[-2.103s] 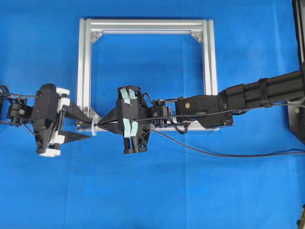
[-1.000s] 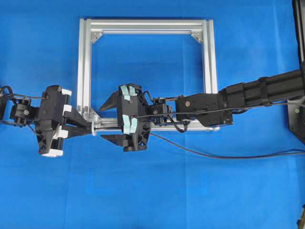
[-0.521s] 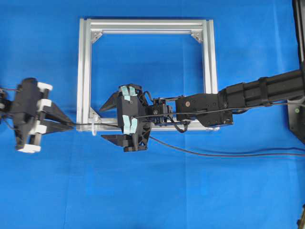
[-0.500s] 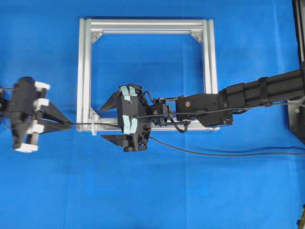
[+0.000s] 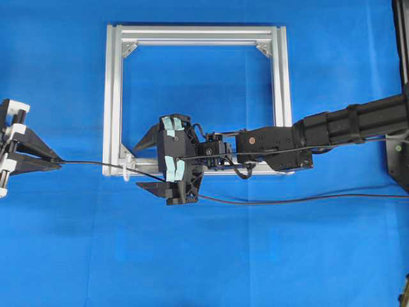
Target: Insert the wire through the string loop located on the left side.
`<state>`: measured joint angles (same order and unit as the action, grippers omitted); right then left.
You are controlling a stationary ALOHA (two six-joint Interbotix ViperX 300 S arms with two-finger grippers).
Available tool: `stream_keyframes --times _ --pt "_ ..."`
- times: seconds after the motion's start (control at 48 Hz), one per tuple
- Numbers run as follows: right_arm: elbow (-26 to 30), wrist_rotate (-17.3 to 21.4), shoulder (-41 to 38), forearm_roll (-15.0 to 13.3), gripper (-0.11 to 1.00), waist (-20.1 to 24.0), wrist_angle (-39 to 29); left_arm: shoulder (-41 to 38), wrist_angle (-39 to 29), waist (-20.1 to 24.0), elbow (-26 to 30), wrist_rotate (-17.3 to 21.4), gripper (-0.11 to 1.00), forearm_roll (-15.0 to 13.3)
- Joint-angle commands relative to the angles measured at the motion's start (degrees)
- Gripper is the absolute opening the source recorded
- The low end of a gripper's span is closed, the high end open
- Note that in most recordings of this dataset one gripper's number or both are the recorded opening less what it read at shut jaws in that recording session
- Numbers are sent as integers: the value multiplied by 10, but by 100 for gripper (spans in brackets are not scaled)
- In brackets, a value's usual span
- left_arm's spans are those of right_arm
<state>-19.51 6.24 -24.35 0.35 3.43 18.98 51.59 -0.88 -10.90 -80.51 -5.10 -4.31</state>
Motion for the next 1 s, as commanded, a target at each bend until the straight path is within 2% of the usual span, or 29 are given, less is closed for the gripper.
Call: stream_keyframes --times 0.0,0.541,0.604,0.771,0.812,0.854,0.979 --pt "4 0 18 0 93 3 5 -4 1 -1 7 -3 7 3" --pt "4 -1 28 0 93 6 4 -10 -6 -1 8 -6 10 3" --pt "4 -1 28 0 93 6 5 -10 -6 -1 8 -7 23 3" --pt "4 0 29 0 93 6 2 -9 -8 -1 7 -5 74 3" --pt "4 0 29 0 93 7 2 -9 -10 -1 8 -4 83 3" --pt "4 0 30 0 93 7 2 -8 -11 -1 8 -4 84 3" --pt "4 0 32 -1 93 7 2 -5 -11 0 8 -5 76 3"
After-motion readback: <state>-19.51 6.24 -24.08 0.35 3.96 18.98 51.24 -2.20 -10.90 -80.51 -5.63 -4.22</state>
